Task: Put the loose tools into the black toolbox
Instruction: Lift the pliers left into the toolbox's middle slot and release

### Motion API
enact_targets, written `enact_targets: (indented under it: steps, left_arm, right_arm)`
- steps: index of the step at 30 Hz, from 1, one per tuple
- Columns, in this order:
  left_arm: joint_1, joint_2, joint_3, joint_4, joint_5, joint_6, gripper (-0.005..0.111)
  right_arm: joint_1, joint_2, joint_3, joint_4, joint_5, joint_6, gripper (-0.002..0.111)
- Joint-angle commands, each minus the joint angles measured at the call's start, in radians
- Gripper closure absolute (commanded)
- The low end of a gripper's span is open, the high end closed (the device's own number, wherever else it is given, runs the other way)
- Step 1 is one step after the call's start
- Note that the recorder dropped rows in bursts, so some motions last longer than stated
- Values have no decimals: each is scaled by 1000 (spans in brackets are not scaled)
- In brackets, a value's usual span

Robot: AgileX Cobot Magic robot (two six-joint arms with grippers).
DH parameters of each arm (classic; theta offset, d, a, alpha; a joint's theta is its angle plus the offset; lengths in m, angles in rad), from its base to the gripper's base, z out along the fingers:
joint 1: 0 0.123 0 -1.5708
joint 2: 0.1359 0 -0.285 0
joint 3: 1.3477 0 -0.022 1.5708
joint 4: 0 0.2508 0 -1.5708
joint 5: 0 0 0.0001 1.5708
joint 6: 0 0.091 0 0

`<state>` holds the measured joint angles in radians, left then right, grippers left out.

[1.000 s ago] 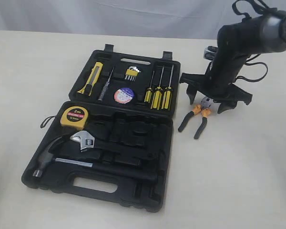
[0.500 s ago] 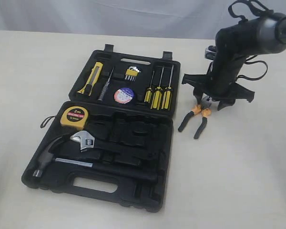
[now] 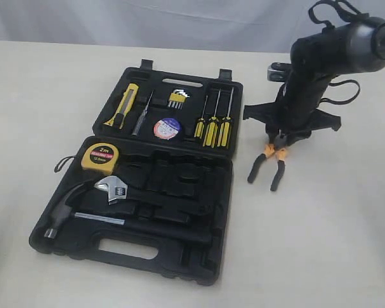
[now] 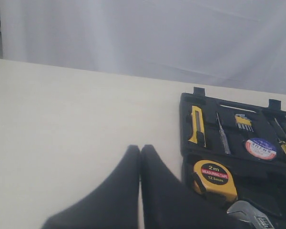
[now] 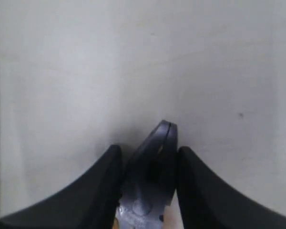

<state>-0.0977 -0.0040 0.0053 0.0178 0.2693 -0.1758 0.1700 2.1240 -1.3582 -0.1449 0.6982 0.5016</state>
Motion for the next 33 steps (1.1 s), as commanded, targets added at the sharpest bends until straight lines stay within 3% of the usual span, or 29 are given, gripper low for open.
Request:
enact_targets:
  steps: [1, 18, 33]
  left_arm:
    - [-6, 4, -5, 3, 1, 0, 107]
    - [-6, 4, -5, 3, 1, 0, 107]
    - [-6, 4, -5, 3, 1, 0, 107]
  right_arm:
    - [-3, -22, 11, 7, 45, -180, 109]
    - [36, -160, 10, 32, 177, -731, 109]
    - [379, -226, 1, 13, 116, -990, 109]
